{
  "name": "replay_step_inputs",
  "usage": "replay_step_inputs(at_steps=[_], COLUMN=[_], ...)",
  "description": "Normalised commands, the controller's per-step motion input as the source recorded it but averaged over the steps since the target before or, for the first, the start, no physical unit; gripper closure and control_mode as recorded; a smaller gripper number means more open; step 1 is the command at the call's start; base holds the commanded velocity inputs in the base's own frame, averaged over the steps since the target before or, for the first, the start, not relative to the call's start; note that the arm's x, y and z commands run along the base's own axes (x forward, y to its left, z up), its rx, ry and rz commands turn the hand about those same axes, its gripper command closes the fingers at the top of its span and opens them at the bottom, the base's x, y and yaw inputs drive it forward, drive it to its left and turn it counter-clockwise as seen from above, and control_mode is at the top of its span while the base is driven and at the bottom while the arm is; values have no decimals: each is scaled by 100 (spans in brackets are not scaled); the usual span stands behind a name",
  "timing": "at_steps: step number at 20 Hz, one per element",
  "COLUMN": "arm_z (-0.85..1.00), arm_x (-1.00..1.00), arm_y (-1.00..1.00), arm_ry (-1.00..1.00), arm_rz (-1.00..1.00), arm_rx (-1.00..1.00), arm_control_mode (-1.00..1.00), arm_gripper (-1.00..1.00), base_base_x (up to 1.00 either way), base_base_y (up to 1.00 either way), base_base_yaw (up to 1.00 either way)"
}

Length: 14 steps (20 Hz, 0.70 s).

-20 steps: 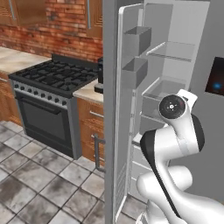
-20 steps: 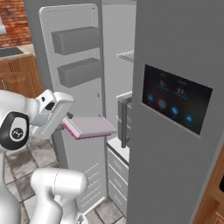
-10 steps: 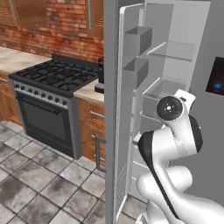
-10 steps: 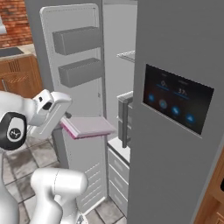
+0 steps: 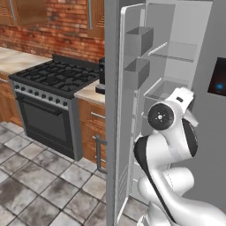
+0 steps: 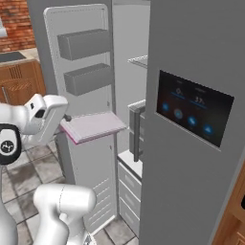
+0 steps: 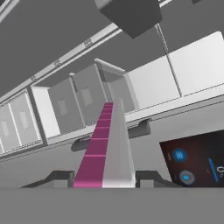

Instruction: The ice cube tray has been filled with water. Take the tray and place it in the freezer to make ice. Close the freezer door after placing the tray.

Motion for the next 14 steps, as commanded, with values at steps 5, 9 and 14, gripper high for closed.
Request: replay_step_inputs(at_steps=[5, 9, 14], arm_z=[33, 2, -9], arm_x=[0, 0, 1], arm_y=[-7, -16, -5], arm_ry=[-9, 0, -2], arm_rz=[-1, 0, 0], arm_rx=[-1, 0, 0], arm_control_mode=[-100, -100, -100], arm_gripper=[100, 100, 100], base_base_x=[0, 0, 0], base_base_y=[0, 0, 0], base_base_yaw=[0, 0, 0])
